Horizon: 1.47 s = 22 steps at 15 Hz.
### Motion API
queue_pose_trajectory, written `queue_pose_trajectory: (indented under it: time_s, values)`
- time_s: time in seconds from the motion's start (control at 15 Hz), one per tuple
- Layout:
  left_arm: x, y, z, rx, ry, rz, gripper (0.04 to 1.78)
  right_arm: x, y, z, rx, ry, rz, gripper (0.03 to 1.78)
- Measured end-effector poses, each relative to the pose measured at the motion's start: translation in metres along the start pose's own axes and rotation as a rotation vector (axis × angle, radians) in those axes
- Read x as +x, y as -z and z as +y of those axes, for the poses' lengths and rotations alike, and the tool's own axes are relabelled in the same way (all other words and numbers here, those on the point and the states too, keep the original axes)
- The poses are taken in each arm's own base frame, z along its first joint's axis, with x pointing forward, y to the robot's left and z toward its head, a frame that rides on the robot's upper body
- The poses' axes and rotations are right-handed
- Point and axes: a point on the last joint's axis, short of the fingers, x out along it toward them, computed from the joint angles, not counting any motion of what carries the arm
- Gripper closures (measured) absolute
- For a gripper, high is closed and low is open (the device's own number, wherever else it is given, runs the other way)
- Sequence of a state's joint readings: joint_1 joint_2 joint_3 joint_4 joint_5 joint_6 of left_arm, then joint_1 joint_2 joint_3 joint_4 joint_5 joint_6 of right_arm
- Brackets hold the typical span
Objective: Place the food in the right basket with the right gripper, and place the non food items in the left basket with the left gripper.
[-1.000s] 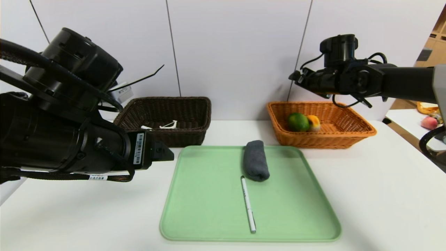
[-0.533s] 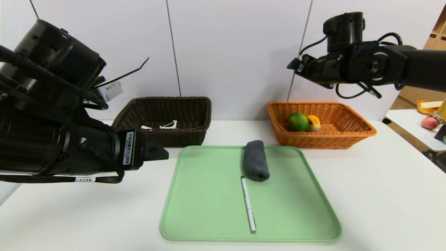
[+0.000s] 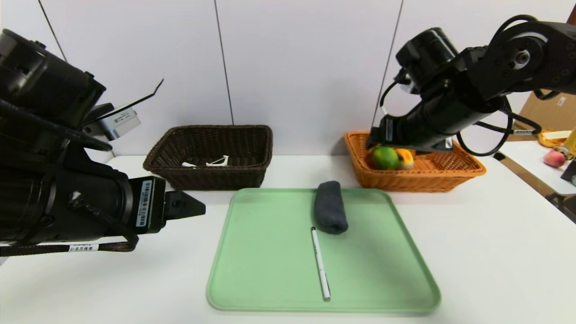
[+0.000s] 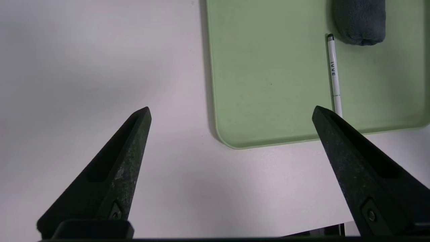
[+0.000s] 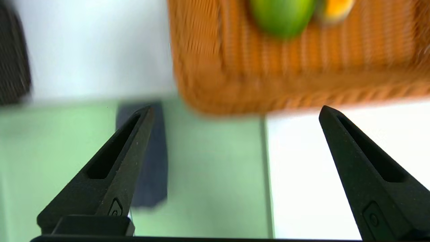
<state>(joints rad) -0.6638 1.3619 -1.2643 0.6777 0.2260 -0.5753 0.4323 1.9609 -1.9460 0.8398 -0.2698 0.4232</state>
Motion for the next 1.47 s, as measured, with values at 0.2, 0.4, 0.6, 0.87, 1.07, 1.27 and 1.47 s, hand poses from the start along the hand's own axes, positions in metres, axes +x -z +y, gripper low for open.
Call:
queue_pose_trajectory:
  time_s: [0.2,0.4,0.6,0.87,1.07,1.27,1.47]
  values:
    - [-0.003,0.005,0.004,0.001,-0.002,0.004,0.13,-0.006,0.018,0.03,-0.085,-0.072,0.054,0.12]
    - [-0.005,0.009,0.007,0.002,-0.005,0.007,0.13,-0.001,0.036,0.063,-0.111,-0.137,0.091,0.12]
    - [-0.006,0.013,0.01,0.006,-0.01,0.013,0.13,0.017,0.052,0.086,-0.08,-0.149,0.136,0.12]
    - [-0.005,0.018,0.013,0.01,-0.018,0.025,0.13,0.046,0.064,0.103,-0.017,-0.128,0.169,0.12]
    - [-0.004,0.019,0.013,0.011,-0.02,0.028,0.13,0.064,0.075,0.108,0.003,-0.084,0.209,0.12]
    - [-0.003,0.019,0.014,0.012,-0.023,0.031,0.13,0.073,0.081,0.108,-0.002,-0.031,0.221,0.11]
    - [-0.001,0.02,0.013,0.014,-0.024,0.035,0.13,0.079,0.081,0.107,0.001,-0.017,0.229,0.11]
